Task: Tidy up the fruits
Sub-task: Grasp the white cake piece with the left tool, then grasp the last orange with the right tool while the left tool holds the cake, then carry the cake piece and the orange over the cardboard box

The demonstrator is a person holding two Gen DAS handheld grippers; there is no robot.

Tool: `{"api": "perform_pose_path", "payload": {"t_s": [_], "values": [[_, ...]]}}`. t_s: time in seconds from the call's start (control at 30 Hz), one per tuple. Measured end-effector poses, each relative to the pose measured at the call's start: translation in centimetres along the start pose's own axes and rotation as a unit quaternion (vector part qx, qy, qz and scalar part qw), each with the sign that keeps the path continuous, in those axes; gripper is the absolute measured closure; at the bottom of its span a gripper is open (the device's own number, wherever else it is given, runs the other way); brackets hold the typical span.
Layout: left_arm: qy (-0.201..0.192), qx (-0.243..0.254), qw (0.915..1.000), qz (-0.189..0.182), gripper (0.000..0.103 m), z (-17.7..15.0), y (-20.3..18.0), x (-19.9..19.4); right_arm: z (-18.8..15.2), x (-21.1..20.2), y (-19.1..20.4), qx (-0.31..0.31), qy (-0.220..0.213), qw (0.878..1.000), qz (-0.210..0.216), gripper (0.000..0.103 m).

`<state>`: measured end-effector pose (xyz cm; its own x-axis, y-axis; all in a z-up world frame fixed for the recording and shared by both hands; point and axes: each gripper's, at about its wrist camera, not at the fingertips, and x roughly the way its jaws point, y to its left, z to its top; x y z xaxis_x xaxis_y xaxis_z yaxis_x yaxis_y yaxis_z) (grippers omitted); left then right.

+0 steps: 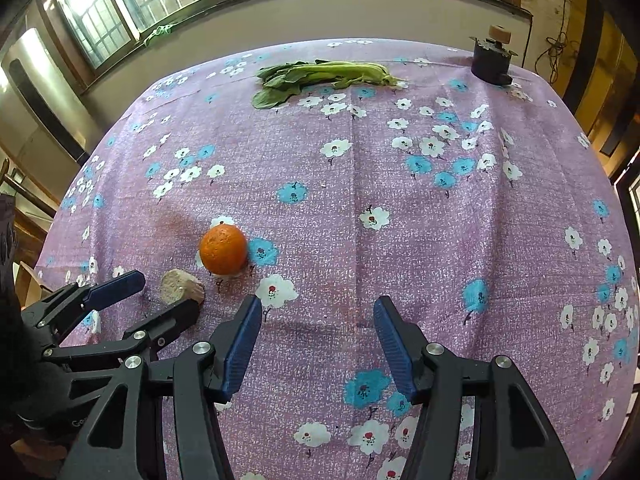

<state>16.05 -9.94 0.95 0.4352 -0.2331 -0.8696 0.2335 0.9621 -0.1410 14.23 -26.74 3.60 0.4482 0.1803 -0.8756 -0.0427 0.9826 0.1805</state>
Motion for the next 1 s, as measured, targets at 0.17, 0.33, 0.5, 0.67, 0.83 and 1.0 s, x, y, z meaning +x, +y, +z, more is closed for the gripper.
{"api": "perform_pose_path", "payload": {"t_s": [0.17,0.33,0.5,0.67,0.83,1.0], "values": [[0.003,0.021,0.9997,-0.014,0.074,0.3,-0.4,-0.1,0.9,0.9,0.8,-0.011,-0.002,1.0,0.012,0.041],[-0.003,0.001,1.0,0.004,0.074,0.5,2.0,-0.7,2.1,1.6,2.5,-0.036,-0.003,0.999,0.028,0.04],[-0.011,-0.006,0.9996,0.027,0.074,0.8,3.4,-1.4,3.0,3.0,4.3,-0.052,0.004,0.998,0.046,0.04],[-0.006,-0.012,0.9992,0.037,0.074,0.6,3.6,-1.2,3.3,4.5,6.0,-0.075,0.013,0.996,0.052,0.066],[-0.007,-0.019,0.9988,0.046,0.074,0.4,4.0,-1.8,2.7,3.7,6.1,-0.08,0.02,0.996,0.044,0.068],[-0.013,-0.015,0.9982,0.056,0.074,-0.2,3.9,-3.1,0.7,1.7,5.7,-0.073,0.017,0.996,0.045,0.068]]}}
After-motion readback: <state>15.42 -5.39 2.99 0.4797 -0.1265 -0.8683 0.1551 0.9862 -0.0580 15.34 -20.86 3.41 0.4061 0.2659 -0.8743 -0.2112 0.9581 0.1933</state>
